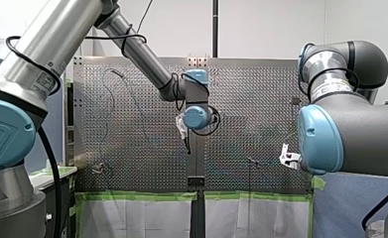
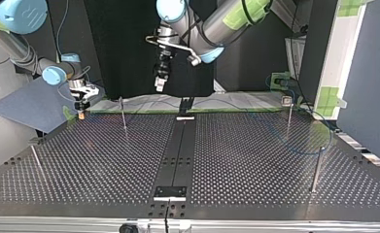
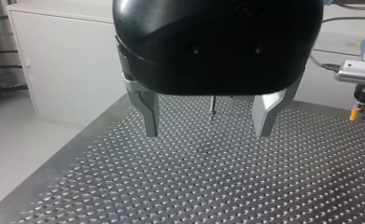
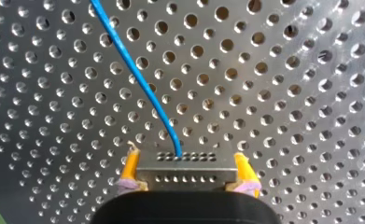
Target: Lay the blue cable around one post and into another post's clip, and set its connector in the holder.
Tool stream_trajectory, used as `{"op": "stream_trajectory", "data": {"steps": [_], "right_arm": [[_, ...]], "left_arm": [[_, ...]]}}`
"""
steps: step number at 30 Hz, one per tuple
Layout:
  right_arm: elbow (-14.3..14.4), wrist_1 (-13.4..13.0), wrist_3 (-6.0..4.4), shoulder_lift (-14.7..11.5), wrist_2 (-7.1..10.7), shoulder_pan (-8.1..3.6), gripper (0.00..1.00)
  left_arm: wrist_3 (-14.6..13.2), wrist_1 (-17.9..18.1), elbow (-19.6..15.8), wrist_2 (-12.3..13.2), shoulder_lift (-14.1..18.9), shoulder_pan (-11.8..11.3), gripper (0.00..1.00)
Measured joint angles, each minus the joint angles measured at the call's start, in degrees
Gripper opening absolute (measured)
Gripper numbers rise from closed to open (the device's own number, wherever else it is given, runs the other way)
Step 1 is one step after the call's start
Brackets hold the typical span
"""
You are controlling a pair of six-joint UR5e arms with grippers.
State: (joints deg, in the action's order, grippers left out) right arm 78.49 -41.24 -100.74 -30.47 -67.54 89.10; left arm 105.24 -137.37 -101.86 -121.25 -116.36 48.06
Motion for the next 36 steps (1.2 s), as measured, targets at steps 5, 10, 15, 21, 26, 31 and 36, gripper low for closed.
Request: {"op": "stream_trajectory", "data": {"steps": [5,10,15,21,26,31,36], "right_arm": [[-0.01,-0.06,0.0,0.0,0.3,0.25,0.0],[-0.03,-0.08,0.0,0.0,0.43,0.44,0.0],[-0.15,-0.03,0.0,0.01,0.47,0.57,0.0],[-0.47,0.15,0.0,0.08,0.47,0.72,0.0],[-0.54,0.18,0.0,0.08,0.47,0.82,0.0],[-0.63,0.21,0.0,0.09,0.5,0.85,0.0],[-0.8,0.24,0.0,0.09,0.54,0.93,0.0]], "left_arm": [[0.64,0.57,-2.65,0.29,2.64,-0.53,1.0],[0.73,0.71,-5.24,0.42,5.24,-0.84,1.0],[0.64,0.66,-7.38,0.23,7.38,-1.33,1.0],[0.51,0.94,-10.49,-0.47,10.48,-2.38,1.0],[0.49,2.65,-13.03,-0.67,13.04,-3.51,1.0],[0.95,4.89,-15.39,-0.61,13.24,-4.75,1.0],[0.9,7.38,-17.91,1.16,12.18,-6.98,1.0]]}}
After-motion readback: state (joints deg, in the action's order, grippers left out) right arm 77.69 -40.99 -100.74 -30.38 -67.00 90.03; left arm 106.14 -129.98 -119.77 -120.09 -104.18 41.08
